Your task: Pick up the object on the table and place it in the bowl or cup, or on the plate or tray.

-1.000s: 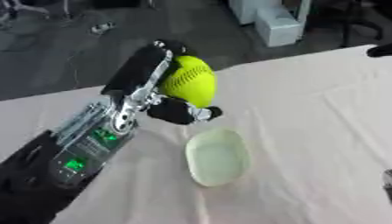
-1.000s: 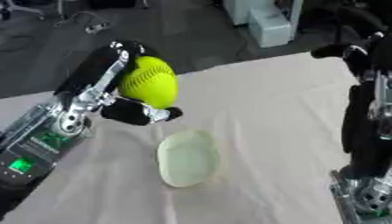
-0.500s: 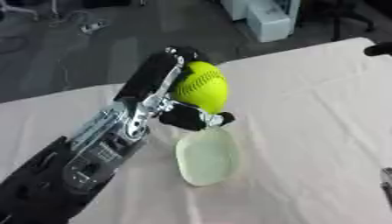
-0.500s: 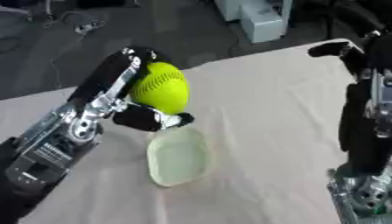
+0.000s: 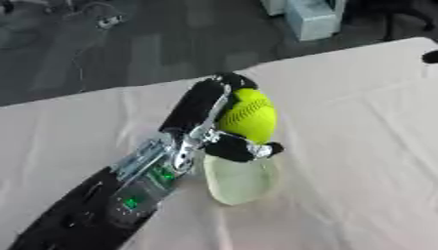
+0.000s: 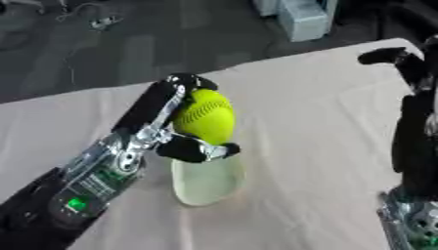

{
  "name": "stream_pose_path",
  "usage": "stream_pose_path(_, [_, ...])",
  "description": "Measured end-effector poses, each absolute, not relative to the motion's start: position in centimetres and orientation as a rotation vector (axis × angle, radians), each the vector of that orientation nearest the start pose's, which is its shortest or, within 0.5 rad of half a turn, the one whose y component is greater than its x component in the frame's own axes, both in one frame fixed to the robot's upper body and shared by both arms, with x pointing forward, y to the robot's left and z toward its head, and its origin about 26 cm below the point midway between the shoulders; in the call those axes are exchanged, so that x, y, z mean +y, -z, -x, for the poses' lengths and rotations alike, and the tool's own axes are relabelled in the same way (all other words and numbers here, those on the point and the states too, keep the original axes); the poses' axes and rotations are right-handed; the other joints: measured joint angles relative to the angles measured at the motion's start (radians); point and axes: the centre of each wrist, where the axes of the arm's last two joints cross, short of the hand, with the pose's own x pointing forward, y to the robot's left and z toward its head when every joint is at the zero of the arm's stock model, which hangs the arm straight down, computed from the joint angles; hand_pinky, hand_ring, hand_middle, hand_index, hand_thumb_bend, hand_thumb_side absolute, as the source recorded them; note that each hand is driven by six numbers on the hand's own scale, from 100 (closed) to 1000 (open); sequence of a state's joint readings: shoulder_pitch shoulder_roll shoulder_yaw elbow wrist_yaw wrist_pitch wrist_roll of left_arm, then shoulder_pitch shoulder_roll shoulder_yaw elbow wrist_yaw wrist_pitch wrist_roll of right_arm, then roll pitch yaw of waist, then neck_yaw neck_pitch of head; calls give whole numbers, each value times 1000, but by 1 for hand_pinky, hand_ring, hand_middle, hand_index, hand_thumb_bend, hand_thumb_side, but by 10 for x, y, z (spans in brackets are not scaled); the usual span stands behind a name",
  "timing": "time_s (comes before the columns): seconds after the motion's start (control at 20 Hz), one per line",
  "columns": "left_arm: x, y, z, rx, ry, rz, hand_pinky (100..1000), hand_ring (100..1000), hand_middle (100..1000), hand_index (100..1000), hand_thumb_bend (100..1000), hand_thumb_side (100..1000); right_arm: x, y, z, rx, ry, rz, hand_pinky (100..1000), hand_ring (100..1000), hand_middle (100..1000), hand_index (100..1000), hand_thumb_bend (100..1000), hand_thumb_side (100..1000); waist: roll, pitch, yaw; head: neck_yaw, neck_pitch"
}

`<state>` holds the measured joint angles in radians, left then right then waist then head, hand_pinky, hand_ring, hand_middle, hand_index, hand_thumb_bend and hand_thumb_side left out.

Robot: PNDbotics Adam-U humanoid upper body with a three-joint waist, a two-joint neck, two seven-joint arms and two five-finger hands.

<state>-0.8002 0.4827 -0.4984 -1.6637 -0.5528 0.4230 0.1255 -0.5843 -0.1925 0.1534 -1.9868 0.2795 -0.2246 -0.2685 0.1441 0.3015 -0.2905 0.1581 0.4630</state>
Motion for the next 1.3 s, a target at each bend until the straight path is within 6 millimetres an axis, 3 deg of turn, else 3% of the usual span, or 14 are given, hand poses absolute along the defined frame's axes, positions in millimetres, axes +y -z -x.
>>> stream_pose_path(0.3, [142, -224, -370, -1991, 989, -947, 100, 100, 299, 204, 265, 100, -170, -261, -310, 3412, 308, -233, 560, 838, 892, 935, 100, 988, -4, 8, 0, 26, -18])
stream_pose_path(1.0, [144, -208, -376, -1961, 1023, -972, 100, 100, 324, 226, 240, 100, -170, -261, -310, 3408, 313, -230, 559, 838, 892, 936, 100, 989, -9, 14, 9, 35, -36])
stream_pose_path(1.2, [141, -206, -376, -1959, 1030, -973, 100, 100, 344, 246, 251, 100, -170, -261, -310, 3409, 313, -232, 559, 838, 892, 936, 100, 990, -13, 14, 15, 35, -68])
stream_pose_path(1.3, [141, -205, -376, -1956, 1037, -978, 100, 100, 388, 291, 302, 100, -170, -261, -310, 3408, 314, -235, 559, 837, 892, 936, 100, 990, -16, 14, 16, 36, -96])
